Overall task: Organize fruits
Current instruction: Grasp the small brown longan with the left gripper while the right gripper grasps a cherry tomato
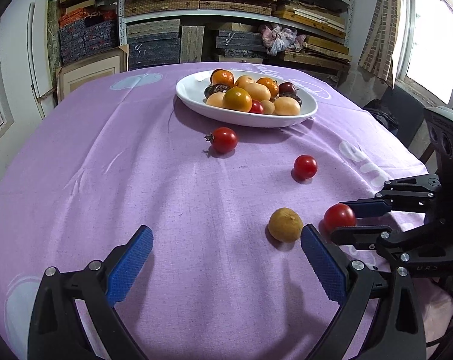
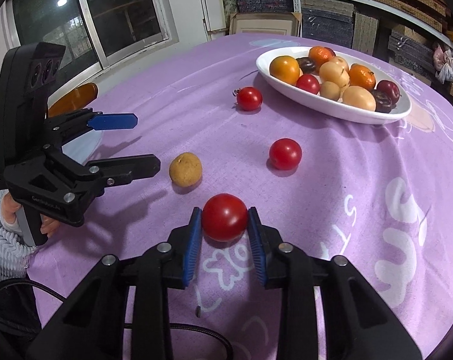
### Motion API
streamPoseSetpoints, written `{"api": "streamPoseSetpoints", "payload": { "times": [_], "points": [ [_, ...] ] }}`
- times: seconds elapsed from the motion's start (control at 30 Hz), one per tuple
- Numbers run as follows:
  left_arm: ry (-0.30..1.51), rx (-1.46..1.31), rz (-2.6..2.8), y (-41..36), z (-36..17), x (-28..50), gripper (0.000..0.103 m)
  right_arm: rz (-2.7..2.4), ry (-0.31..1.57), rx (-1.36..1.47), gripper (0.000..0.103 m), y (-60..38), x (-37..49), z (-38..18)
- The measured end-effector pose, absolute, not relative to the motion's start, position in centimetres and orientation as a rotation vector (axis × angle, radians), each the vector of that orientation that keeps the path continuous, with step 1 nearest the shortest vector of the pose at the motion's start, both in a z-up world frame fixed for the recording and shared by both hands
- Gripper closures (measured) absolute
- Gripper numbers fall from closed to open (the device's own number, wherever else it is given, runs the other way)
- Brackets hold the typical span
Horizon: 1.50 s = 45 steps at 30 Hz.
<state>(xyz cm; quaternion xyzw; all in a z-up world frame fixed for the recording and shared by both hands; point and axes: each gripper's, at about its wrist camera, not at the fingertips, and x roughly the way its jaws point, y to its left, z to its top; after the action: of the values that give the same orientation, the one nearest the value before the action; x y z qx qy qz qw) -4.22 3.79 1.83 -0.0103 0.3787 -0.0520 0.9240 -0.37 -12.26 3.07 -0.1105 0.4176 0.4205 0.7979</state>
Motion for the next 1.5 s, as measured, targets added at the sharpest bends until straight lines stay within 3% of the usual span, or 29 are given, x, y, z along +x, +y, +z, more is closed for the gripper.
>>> {"api": "streamPoseSetpoints", "payload": {
  "times": [0.63, 0.7, 0.77, 0.87, 1.33, 1.43, 1.5],
  "points": [
    [0.847, 0.084, -0.289, -4.6, 0.7, -0.9, 0.004, 0.733, 0.862, -0.046, 0.073, -21.7, 2.8, 4.2],
    [0.843, 0.055, -0.304, -4.8, 0.9, -0.3, 0.008, 0.737, 0.863, -0.041, 0.073, -21.6, 2.9, 4.3],
    [0.852, 0.04, -0.333, -4.9, 1.0, 0.2, 0.024, 0.74, 0.865, -0.037, 0.073, -21.5, 3.0, 4.3],
    [0.87, 0.059, -0.343, -5.4, 0.6, 0.2, 0.038, 0.738, 0.865, -0.021, 0.073, -21.8, 3.0, 4.4],
    [0.871, 0.039, -0.314, -4.5, 0.1, -0.8, 0.04, 0.745, 0.864, -0.018, 0.073, -21.8, 2.7, 4.5],
    [0.875, 0.028, -0.312, -4.2, 0.1, -0.9, 0.054, 0.746, 0.867, -0.022, 0.073, -21.7, 2.7, 4.3],
    [0.875, 0.022, -0.311, -4.1, 0.1, -0.9, 0.055, 0.747, 0.869, -0.024, 0.073, -21.6, 2.7, 4.3]
  ]
}}
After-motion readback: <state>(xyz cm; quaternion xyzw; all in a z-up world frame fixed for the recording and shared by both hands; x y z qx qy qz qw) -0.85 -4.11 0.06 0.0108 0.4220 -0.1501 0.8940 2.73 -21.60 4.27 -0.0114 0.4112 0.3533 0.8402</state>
